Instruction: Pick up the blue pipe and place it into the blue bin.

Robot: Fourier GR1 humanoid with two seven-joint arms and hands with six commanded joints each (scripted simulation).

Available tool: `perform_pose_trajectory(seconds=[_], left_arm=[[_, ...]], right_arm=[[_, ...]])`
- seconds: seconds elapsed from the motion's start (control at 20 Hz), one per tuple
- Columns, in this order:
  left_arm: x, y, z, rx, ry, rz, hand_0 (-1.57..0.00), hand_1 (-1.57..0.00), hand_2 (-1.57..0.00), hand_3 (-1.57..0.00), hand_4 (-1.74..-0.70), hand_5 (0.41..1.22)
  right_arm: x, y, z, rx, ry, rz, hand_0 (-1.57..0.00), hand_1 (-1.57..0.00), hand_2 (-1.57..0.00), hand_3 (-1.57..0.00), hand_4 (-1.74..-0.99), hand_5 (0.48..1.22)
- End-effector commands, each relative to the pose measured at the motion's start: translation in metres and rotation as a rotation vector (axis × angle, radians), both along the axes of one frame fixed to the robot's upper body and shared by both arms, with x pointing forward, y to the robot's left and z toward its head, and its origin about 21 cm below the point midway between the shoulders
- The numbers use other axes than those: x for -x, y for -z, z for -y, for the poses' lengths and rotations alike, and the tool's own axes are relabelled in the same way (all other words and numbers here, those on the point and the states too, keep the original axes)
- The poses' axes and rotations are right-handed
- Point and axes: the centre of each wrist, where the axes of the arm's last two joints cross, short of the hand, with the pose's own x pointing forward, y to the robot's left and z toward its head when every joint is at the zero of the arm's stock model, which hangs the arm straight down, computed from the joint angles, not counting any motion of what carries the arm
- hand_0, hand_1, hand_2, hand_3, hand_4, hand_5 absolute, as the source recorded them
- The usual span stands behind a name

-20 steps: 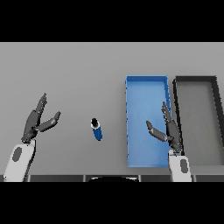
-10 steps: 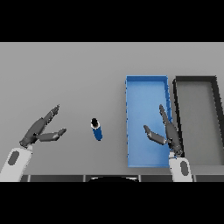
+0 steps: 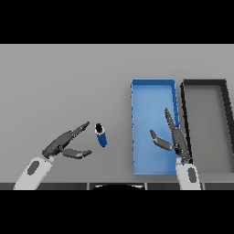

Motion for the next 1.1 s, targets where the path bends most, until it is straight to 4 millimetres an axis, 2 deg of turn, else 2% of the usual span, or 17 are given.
perform_pose_trajectory(seconds=[0.0,0.1,0.15,0.3,0.7,0.8,0.85,0.9,0.95,1.0,1.05], left_arm=[[0.001,0.004,0.005,0.006,0.008,0.005,0.00,0.00,0.00,0.00,-1.20,0.483],[0.003,0.015,0.024,0.032,0.015,0.018,0.00,0.00,0.00,0.00,-1.21,0.483],[0.003,0.018,0.028,0.031,0.018,0.035,0.00,0.00,0.00,0.00,-1.22,0.491],[-0.007,0.024,0.048,0.046,0.002,0.052,0.00,0.00,0.00,0.00,-1.23,0.502],[-0.027,0.042,0.077,0.043,0.011,0.076,0.00,0.00,0.00,0.00,-1.16,0.491],[-0.028,0.043,0.090,0.098,0.025,0.048,0.00,0.00,0.00,0.00,-1.19,0.512],[-0.027,0.045,0.090,0.129,0.026,0.033,0.00,0.00,-0.02,-0.02,-1.22,0.536],[-0.029,0.044,0.095,0.138,0.025,0.018,0.00,0.00,-0.08,-0.07,-1.24,0.566],[-0.030,0.047,0.097,0.150,0.023,0.011,0.00,-0.09,-0.21,-0.20,-1.28,0.607],[-0.028,0.049,0.098,0.169,0.022,-0.004,-0.09,-0.25,-0.39,-0.47,-1.31,0.730],[-0.028,0.048,0.099,0.205,0.016,-0.011,-0.34,-0.50,-0.63,-0.69,-1.39,0.828]], right_arm=[[-0.001,0.002,0.000,-0.002,0.007,-0.013,0.00,0.00,0.00,0.00,-1.299,0.654],[-0.001,0.000,0.001,-0.001,0.010,-0.008,0.00,0.00,0.00,0.00,-1.296,0.651],[0.000,0.000,0.001,-0.011,0.011,-0.016,0.00,0.00,0.00,0.00,-1.300,0.652],[0.002,-0.001,-0.001,-0.013,0.016,-0.020,0.00,0.00,0.00,0.00,-1.309,0.651],[0.003,-0.003,0.003,-0.008,0.027,-0.037,0.00,0.00,0.00,0.00,-1.323,0.665],[0.007,0.000,0.002,-0.001,0.025,-0.029,0.00,0.00,0.00,0.00,-1.319,0.664],[0.007,-0.003,0.006,-0.004,0.029,-0.023,0.00,0.00,0.00,0.00,-1.321,0.664],[0.007,-0.002,0.005,-0.006,0.030,-0.028,0.00,0.00,0.00,0.00,-1.322,0.664],[0.005,-0.003,0.005,-0.007,0.027,-0.028,0.00,0.00,0.00,0.00,-1.320,0.664],[0.004,-0.004,0.005,-0.009,0.026,-0.027,0.00,0.00,0.00,0.00,-1.319,0.663],[0.004,-0.003,0.006,-0.009,0.027,-0.028,0.00,0.00,0.00,0.00,-1.322,0.666]])
